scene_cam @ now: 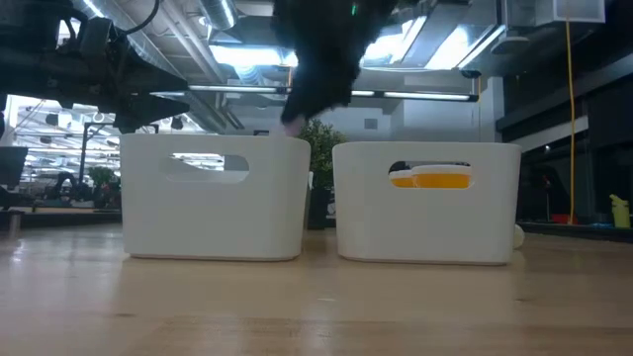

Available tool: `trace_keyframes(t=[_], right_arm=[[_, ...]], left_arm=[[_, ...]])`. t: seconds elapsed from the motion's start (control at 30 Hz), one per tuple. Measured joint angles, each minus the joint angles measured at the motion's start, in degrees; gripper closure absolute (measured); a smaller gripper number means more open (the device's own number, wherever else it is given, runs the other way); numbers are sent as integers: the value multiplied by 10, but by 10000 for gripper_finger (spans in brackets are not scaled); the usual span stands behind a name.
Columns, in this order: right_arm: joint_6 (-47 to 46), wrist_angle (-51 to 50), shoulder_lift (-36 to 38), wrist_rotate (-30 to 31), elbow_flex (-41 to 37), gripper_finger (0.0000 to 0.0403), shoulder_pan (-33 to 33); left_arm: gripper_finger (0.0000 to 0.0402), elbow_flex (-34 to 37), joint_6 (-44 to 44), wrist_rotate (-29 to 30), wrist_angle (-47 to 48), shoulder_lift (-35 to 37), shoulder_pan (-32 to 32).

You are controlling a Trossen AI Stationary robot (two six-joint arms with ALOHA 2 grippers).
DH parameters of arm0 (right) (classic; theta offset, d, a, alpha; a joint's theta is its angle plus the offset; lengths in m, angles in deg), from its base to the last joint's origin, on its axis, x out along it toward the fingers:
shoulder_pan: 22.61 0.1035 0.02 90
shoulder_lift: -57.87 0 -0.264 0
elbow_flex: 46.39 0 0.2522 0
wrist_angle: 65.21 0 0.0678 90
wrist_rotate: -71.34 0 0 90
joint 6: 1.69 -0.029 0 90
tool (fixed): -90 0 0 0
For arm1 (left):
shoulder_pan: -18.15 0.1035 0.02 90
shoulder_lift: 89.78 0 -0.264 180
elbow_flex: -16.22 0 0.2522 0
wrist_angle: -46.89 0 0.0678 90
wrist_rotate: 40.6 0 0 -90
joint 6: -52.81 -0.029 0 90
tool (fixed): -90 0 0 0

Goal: Pick and place medicine bottles into bin by pill shape (circle, oval)
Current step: Put the pink tablet bottle into the left white bin

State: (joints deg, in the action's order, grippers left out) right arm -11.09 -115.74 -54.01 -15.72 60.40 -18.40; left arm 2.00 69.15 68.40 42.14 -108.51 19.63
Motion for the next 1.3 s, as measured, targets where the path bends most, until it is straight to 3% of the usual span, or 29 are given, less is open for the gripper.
trace_keyframes(t=[0.3,0.53,1.07,1.3], right_arm=[[95,-1,-59,-30,0,292,-20],[157,5,-78,4,-1,292,-19],[217,1,-77,17,-1,291,-19],[217,-4,-77,35,-1,265,-20]], left_arm=[[147,0,0,0,0,0,0],[147,0,0,0,0,0,0],[147,0,0,0,0,0,0],[147,0,0,0,0,0,0]])
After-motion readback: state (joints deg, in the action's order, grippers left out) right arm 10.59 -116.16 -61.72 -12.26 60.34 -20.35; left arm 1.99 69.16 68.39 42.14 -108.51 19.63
